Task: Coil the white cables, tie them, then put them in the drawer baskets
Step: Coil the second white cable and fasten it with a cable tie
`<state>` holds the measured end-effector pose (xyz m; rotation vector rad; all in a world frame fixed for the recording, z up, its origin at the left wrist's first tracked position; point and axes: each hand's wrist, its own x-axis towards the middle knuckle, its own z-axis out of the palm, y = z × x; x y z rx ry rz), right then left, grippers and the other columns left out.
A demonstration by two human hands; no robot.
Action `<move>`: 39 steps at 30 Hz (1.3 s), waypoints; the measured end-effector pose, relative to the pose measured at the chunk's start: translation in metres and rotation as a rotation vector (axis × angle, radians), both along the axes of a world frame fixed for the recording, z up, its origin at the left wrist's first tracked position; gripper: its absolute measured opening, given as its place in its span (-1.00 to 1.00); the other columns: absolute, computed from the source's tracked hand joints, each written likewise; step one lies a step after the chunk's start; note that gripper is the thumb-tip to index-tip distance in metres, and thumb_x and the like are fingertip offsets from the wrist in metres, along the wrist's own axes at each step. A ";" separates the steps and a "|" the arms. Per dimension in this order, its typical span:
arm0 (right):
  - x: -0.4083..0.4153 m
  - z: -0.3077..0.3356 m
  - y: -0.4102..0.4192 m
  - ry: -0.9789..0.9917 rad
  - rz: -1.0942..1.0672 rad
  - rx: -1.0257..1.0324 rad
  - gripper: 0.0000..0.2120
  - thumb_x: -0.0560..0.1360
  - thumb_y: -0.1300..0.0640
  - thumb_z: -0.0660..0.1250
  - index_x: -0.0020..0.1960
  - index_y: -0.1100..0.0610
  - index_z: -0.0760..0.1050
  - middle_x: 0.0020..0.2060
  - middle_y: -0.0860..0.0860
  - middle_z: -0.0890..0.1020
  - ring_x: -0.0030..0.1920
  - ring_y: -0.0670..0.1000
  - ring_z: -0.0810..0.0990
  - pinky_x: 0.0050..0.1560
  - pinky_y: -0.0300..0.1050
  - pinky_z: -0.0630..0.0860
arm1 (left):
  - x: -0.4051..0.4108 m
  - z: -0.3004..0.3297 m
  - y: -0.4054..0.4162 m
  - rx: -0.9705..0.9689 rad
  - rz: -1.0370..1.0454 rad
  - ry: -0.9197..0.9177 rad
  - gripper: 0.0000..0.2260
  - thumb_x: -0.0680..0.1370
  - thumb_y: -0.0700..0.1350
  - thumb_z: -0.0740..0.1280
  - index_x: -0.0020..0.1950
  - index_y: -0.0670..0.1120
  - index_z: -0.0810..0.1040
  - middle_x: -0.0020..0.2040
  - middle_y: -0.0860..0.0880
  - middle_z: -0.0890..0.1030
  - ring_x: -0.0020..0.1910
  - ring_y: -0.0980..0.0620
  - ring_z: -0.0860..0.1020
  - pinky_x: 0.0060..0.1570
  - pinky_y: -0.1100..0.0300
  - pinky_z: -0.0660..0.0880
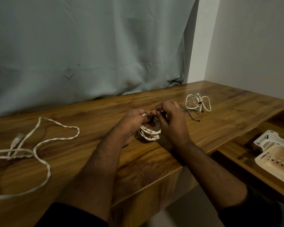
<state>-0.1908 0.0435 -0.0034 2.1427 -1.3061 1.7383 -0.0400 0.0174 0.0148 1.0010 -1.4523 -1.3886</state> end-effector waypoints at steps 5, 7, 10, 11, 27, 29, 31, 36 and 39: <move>-0.001 -0.002 -0.003 -0.001 0.017 0.011 -0.91 0.54 0.24 0.42 -0.13 0.21 0.55 -0.19 0.04 0.59 -0.08 0.05 0.48 -0.09 0.01 0.44 | 0.000 0.002 0.004 0.007 -0.001 0.013 -0.92 0.63 -0.15 0.38 0.01 -0.10 0.67 -0.25 -0.09 0.68 -0.43 0.10 0.59 -0.44 0.26 0.49; 0.000 -0.003 -0.005 0.015 0.031 0.029 -0.87 0.54 0.21 0.43 -0.15 0.21 0.55 -0.18 0.04 0.57 -0.08 0.05 0.47 -0.08 -0.05 0.42 | 0.001 0.002 0.003 0.010 0.018 0.016 -0.93 0.62 -0.18 0.38 0.04 -0.11 0.67 -0.27 -0.06 0.66 -0.44 0.13 0.54 -0.46 0.29 0.46; 0.001 -0.002 -0.005 -0.003 0.094 0.029 -0.88 0.57 0.19 0.42 -0.15 0.12 0.60 -0.17 -0.04 0.58 -0.05 0.05 0.52 -0.06 -0.09 0.43 | 0.003 0.003 -0.001 -0.015 0.070 0.054 -0.92 0.62 -0.21 0.37 0.02 -0.11 0.66 -0.20 -0.08 0.67 -0.37 0.12 0.57 -0.39 0.28 0.49; 0.001 -0.002 -0.004 -0.014 0.129 0.029 -0.87 0.58 0.18 0.41 -0.14 0.05 0.60 -0.18 -0.11 0.57 -0.05 0.02 0.53 -0.06 -0.11 0.43 | 0.003 0.003 -0.002 -0.027 0.097 0.070 -0.92 0.63 -0.21 0.36 0.02 -0.11 0.66 -0.17 -0.09 0.67 -0.35 0.11 0.58 -0.37 0.27 0.50; 0.001 -0.003 0.000 -0.356 0.380 0.319 -0.70 0.56 0.28 0.43 0.16 -0.05 0.51 -0.21 0.01 0.73 -0.23 -0.08 0.67 -0.17 -0.20 0.52 | 0.003 -0.001 -0.006 -0.239 0.123 -0.001 -0.84 0.66 -0.25 0.29 0.02 -0.08 0.66 -0.21 -0.09 0.62 -0.38 0.11 0.48 -0.27 0.19 0.46; 0.001 -0.005 -0.004 -0.292 0.297 0.316 -0.74 0.52 0.24 0.47 0.08 -0.08 0.56 -0.18 -0.03 0.73 -0.18 -0.08 0.67 -0.14 -0.24 0.48 | 0.003 -0.001 -0.006 -0.252 0.119 -0.009 -0.83 0.66 -0.25 0.29 0.02 -0.07 0.66 -0.22 -0.05 0.64 -0.36 0.11 0.48 -0.25 0.19 0.47; 0.001 -0.006 -0.007 -0.219 0.197 0.289 -0.81 0.48 0.19 0.52 -0.02 -0.06 0.61 -0.17 -0.06 0.70 -0.12 -0.05 0.63 -0.10 -0.23 0.46 | 0.002 -0.001 -0.006 -0.261 0.107 -0.023 -0.83 0.67 -0.25 0.27 0.07 -0.11 0.66 -0.19 -0.08 0.65 -0.33 0.11 0.49 -0.23 0.21 0.48; -0.002 -0.007 -0.006 -0.088 0.033 0.199 -0.89 0.47 0.00 0.49 -0.02 -0.05 0.64 -0.11 0.00 0.62 -0.05 -0.17 0.48 -0.04 -0.21 0.45 | 0.001 -0.004 -0.009 -0.278 0.093 -0.035 -0.78 0.67 -0.19 0.29 0.05 0.04 0.71 -0.02 -0.16 0.73 -0.22 0.05 0.55 -0.13 0.10 0.53; -0.001 -0.006 -0.004 0.005 -0.071 0.054 -0.76 0.45 -0.11 0.44 0.03 0.00 0.68 -0.13 -0.02 0.63 -0.02 0.00 0.45 -0.03 0.04 0.49 | 0.000 -0.002 -0.009 -0.297 0.095 0.013 -0.71 0.68 -0.21 0.27 -0.01 0.10 0.72 -0.07 -0.08 0.72 -0.22 0.05 0.54 -0.18 0.17 0.51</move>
